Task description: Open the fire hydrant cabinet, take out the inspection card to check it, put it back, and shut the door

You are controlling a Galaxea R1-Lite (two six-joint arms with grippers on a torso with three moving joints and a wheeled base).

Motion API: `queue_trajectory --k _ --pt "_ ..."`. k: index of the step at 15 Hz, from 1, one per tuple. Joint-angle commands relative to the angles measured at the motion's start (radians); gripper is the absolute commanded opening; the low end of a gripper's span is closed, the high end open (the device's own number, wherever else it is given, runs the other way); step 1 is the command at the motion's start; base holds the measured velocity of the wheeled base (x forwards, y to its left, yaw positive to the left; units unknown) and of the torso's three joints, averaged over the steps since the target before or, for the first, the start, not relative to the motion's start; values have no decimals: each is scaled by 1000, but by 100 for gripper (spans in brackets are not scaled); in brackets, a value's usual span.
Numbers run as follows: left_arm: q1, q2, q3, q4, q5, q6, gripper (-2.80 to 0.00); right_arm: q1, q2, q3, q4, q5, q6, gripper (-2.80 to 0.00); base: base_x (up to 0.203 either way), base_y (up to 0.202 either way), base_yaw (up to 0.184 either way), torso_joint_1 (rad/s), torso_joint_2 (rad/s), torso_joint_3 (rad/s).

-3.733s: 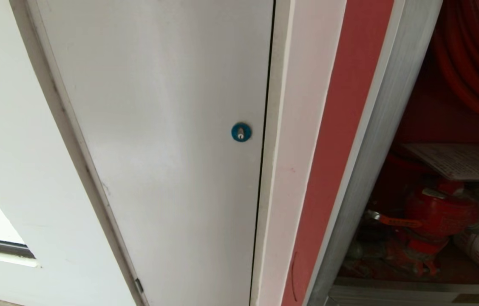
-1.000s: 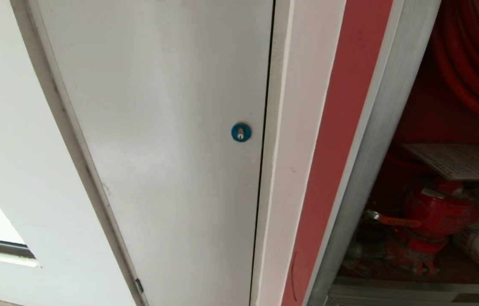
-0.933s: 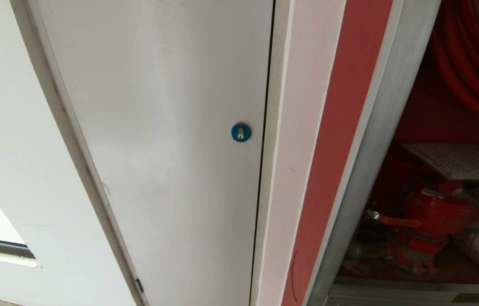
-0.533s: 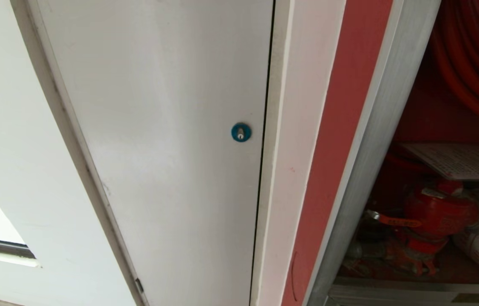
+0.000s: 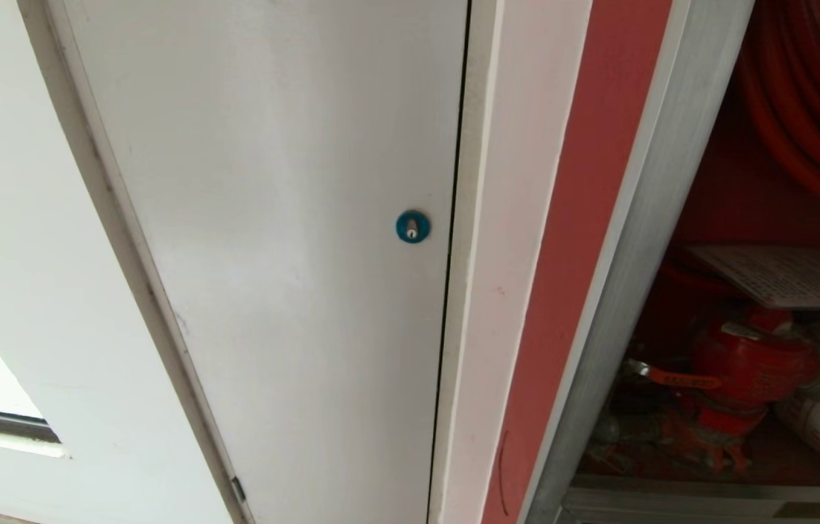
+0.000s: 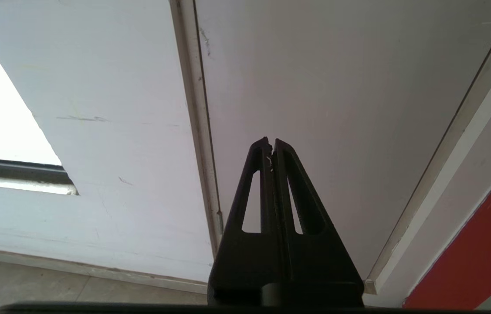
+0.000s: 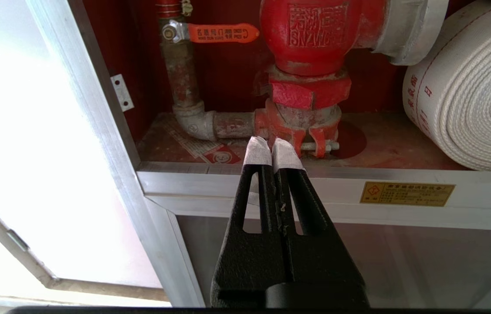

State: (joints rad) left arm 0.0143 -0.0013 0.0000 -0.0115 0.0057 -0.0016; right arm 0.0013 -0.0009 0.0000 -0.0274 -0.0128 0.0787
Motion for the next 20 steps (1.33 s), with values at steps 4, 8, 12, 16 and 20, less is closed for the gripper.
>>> queue_trajectory --k 4,8,12,16,20 --pt "0 1 6 -1 0 0 -280 0 -1 -1 1 -1 -3 -280 0 0 0 0 0 0" --pt "1 1 6 -1 0 0 -280 0 -2 0 0 -1 -4 -280 0 0 0 0 0 0" --pt "1 1 6 -1 0 0 -280 0 -2 0 0 -1 -4 -280 0 0 0 0 0 0" --pt "1 1 6 -1 0 0 -280 0 -2 0 0 -1 -5 -280 0 0 0 0 0 0" --pt "0 1 6 -1 0 0 -280 0 -2 0 0 -1 -4 -280 0 0 0 0 0 0"
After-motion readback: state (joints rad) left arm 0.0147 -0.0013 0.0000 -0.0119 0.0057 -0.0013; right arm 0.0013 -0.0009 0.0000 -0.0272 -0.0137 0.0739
